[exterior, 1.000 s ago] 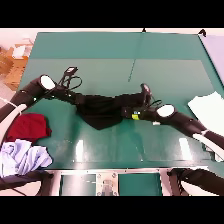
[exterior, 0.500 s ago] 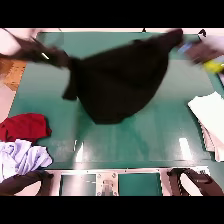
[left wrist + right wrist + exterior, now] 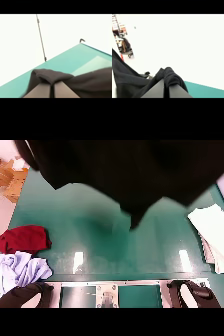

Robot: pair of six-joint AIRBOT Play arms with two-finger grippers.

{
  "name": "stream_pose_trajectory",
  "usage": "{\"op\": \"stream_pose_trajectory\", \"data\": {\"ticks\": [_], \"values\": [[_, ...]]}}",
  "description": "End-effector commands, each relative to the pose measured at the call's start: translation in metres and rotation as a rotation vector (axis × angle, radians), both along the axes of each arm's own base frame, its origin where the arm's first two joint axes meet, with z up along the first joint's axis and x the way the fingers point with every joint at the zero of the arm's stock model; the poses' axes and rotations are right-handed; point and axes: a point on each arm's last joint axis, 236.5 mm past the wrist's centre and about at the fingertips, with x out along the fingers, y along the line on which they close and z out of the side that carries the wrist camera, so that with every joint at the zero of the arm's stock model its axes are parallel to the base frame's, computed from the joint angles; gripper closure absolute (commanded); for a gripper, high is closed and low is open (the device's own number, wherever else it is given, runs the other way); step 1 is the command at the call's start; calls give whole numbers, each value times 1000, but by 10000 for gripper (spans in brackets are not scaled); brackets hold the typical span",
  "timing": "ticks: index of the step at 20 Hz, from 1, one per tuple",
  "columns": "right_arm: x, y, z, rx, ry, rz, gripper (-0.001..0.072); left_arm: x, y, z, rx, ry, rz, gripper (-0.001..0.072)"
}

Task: Fold the shirts.

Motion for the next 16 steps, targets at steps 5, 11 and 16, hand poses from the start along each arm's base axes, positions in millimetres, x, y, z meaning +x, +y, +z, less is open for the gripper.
{"op": "stream_pose_trajectory", "data": {"ticks": [5, 11, 16], "values": [[74, -23, -103, 68, 243, -44, 689, 64, 7, -65, 53, 120, 90, 687], [199, -24, -288, 95, 545, -155, 689, 230, -17, -283, 148, 525, 140, 687], [273, -43, -446, 61, 841, -275, 689, 306, -43, -446, 88, 730, 134, 685]]}}
